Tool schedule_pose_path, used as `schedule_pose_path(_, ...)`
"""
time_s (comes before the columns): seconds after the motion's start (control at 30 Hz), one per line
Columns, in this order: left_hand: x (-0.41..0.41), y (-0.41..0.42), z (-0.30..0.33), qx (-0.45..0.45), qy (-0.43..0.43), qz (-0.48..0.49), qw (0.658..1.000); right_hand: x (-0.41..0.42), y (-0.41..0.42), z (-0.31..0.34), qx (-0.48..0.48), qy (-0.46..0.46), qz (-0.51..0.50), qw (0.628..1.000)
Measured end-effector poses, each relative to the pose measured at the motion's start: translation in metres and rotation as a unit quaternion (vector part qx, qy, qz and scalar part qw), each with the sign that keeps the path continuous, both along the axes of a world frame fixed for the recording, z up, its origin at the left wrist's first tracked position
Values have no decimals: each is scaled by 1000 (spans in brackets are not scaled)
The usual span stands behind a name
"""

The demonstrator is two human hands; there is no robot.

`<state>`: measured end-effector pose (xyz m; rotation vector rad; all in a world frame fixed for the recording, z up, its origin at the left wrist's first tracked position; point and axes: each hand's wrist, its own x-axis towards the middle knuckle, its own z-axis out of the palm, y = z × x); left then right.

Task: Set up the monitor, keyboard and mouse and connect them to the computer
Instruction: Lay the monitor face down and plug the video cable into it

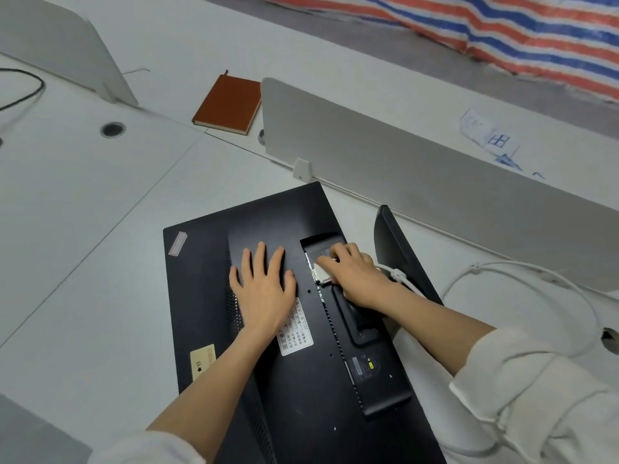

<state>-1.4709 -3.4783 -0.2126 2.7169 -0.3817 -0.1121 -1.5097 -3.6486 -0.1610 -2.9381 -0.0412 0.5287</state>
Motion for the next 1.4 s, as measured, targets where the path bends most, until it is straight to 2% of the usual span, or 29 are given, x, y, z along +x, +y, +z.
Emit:
schedule_pose_path(0.17, -2, -3, -2, 29, 24, 8, 999, 1, 0, -2, 23, -10, -14, 1000)
schedule_pose_path(0.37, -2, -4, 3, 23, 63, 52, 996, 4, -1, -3, 40, 12, -17, 999)
schedule_pose_path(0.6, 3, 1, 2, 23, 47, 60, 997, 0, -1, -7, 53, 5, -9, 999)
schedule_pose_path(0.8, 6, 0, 5, 16, 80, 81, 993, 0, -3, -7, 65, 0, -8, 998)
schedule_pose_path(1.1, 7, 0, 1, 30, 72, 79, 994, 6, -1, -3, 24, -10, 15, 1000)
schedule_pose_path(1.4, 7, -3, -1, 37, 66, 77, 994, 10, -2, -5, 57, 23, -1, 998)
